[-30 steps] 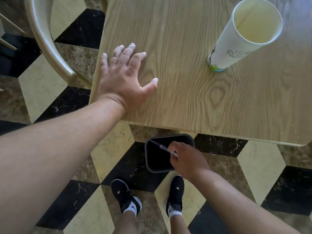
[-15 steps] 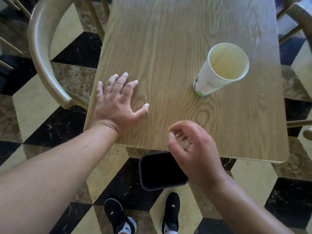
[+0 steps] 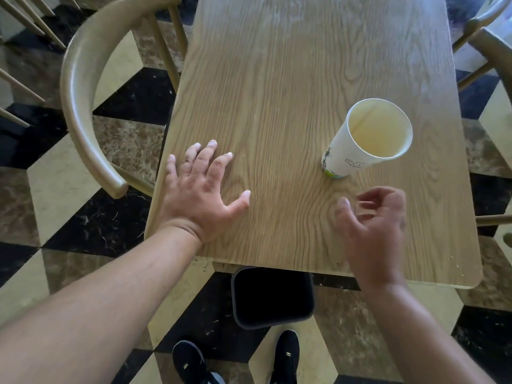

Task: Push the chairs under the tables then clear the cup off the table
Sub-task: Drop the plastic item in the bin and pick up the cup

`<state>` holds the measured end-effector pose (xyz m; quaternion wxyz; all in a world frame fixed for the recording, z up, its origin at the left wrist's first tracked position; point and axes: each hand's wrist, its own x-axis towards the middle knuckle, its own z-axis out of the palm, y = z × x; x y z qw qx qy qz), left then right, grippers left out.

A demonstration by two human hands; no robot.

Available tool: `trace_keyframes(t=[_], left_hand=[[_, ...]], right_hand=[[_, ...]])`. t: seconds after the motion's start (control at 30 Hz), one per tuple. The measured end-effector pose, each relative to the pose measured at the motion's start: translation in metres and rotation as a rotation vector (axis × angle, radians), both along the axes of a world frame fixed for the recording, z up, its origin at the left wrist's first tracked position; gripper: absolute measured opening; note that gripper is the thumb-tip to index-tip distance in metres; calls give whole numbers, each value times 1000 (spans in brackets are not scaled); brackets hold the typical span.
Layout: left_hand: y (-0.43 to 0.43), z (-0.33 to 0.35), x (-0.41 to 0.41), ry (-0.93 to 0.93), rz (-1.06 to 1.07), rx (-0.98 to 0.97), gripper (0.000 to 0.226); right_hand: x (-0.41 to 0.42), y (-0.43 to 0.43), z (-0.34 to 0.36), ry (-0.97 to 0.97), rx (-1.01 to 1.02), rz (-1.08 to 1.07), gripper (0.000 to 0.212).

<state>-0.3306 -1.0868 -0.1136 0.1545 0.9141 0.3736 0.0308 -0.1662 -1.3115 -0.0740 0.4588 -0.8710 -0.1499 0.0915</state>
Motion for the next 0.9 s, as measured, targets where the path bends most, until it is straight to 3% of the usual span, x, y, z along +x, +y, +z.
trace_keyframes(t=[0.17, 0.23, 0.6, 0.9], left_hand=[[0, 0, -1, 1, -2, 0, 83], [1, 0, -1, -1, -4, -3, 84], [0, 3, -1, 9, -2, -18, 83], [0, 1, 1, 11, 5, -15, 85]], right_hand=[[31, 7, 0, 12, 81, 0, 77], [39, 18, -2, 37, 95, 26, 86], [35, 64, -18, 46, 186, 70, 67], [-7, 64, -2, 74, 114, 346, 70]])
